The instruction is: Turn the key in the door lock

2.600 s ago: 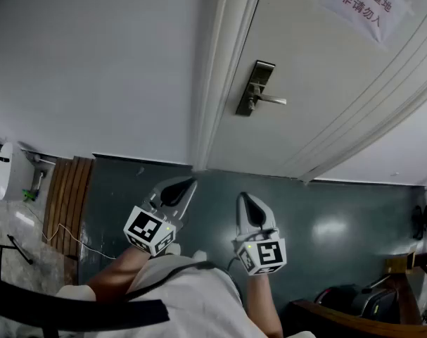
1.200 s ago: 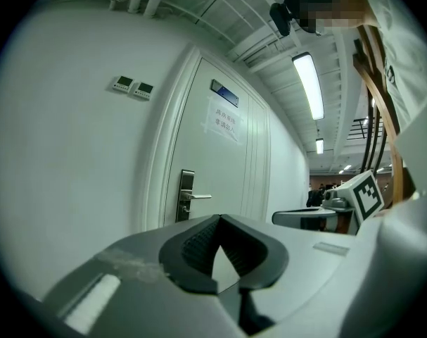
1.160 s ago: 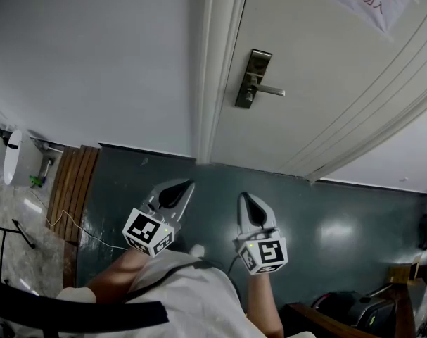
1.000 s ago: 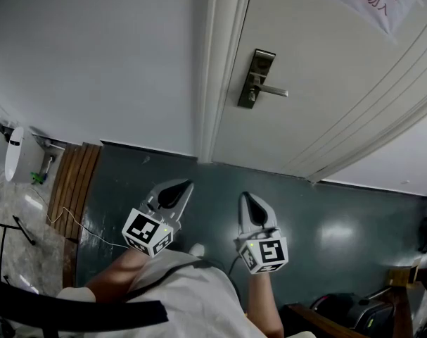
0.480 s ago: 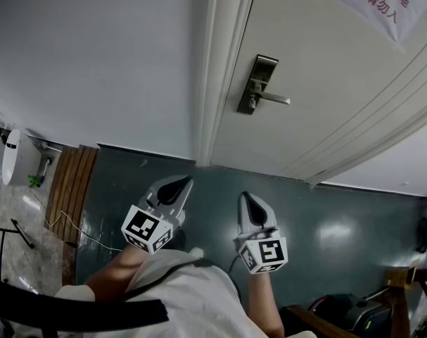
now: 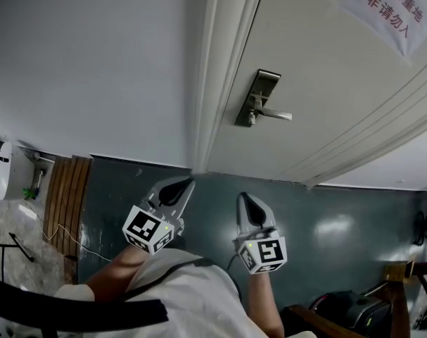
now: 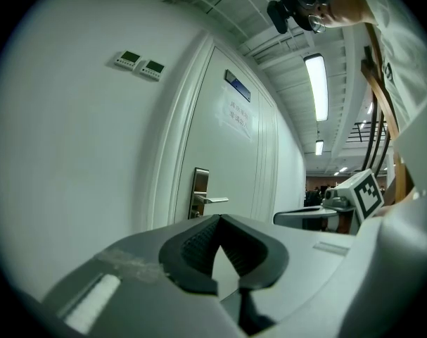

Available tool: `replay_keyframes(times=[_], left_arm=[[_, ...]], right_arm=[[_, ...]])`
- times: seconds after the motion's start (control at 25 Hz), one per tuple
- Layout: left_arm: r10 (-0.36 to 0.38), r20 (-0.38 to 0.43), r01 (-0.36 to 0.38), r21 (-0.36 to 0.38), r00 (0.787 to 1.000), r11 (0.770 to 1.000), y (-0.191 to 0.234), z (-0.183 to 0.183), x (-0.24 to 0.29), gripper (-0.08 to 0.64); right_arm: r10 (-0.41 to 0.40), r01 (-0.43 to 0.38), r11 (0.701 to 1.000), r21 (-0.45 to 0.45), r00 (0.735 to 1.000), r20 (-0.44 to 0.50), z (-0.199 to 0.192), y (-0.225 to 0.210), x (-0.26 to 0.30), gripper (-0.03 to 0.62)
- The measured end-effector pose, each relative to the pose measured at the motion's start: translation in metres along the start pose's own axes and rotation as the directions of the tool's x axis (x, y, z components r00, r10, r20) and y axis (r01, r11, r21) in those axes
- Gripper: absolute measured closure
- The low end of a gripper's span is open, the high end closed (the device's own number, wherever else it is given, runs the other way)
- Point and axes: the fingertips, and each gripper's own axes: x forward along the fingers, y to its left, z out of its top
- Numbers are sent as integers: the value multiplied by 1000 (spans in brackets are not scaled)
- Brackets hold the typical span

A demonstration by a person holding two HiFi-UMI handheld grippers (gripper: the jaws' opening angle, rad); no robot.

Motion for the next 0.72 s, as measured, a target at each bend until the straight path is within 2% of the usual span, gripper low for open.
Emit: replay_keyframes(times=[0.36,0.72], left_arm=[[-50,7,50,-8,999,999,59,16,28,555],[-94,-2,94,-20,996,995,114,14,43,555]], right_arm=[[-45,45,999,-18,999,-7,19,-3,62,583],[-106,105,994,-34,994,-20,22,0,111,583]])
